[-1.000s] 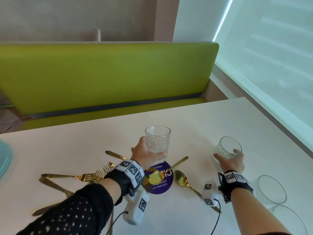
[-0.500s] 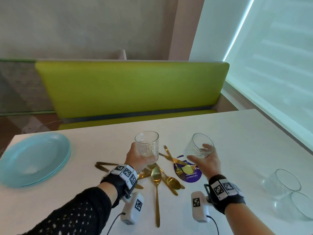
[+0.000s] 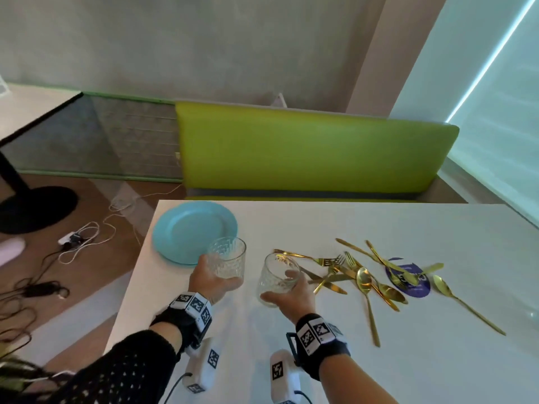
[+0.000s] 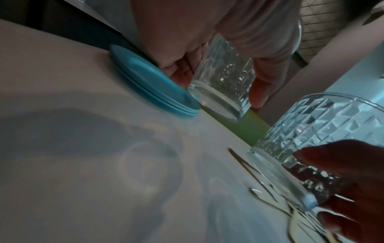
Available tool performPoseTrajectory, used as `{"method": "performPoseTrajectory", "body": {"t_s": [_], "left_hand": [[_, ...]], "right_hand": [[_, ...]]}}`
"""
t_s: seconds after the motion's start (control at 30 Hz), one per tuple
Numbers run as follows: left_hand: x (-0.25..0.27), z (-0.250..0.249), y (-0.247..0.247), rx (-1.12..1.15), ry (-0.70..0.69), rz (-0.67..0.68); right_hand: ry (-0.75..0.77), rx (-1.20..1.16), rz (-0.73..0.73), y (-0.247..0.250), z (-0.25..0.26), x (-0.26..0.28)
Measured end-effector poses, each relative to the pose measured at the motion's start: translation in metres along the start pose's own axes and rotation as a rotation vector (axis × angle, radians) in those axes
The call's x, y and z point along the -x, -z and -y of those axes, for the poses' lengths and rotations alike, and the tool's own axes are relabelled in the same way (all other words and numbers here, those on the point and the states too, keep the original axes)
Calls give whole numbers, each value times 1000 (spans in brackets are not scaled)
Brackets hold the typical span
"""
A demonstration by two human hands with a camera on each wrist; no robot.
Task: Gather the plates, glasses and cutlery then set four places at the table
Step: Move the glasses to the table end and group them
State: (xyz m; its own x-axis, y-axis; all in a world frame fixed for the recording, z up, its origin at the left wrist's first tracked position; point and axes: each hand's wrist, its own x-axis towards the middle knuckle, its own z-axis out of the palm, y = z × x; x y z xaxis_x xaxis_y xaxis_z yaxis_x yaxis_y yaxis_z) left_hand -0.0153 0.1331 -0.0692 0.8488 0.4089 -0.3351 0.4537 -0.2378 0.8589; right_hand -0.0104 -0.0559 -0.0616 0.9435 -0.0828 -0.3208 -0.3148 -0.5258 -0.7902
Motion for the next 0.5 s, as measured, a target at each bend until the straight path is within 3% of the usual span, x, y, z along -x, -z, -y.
{"method": "performPoseTrajectory", "body": {"t_s": [0.23, 0.5], "left_hand": [[-14, 51, 61, -75, 70, -59], [-31, 74, 82, -225, 40, -66]], "right_hand": [[-22, 108, 98, -69, 24, 12], [22, 137, 122, -115, 36, 11]]}}
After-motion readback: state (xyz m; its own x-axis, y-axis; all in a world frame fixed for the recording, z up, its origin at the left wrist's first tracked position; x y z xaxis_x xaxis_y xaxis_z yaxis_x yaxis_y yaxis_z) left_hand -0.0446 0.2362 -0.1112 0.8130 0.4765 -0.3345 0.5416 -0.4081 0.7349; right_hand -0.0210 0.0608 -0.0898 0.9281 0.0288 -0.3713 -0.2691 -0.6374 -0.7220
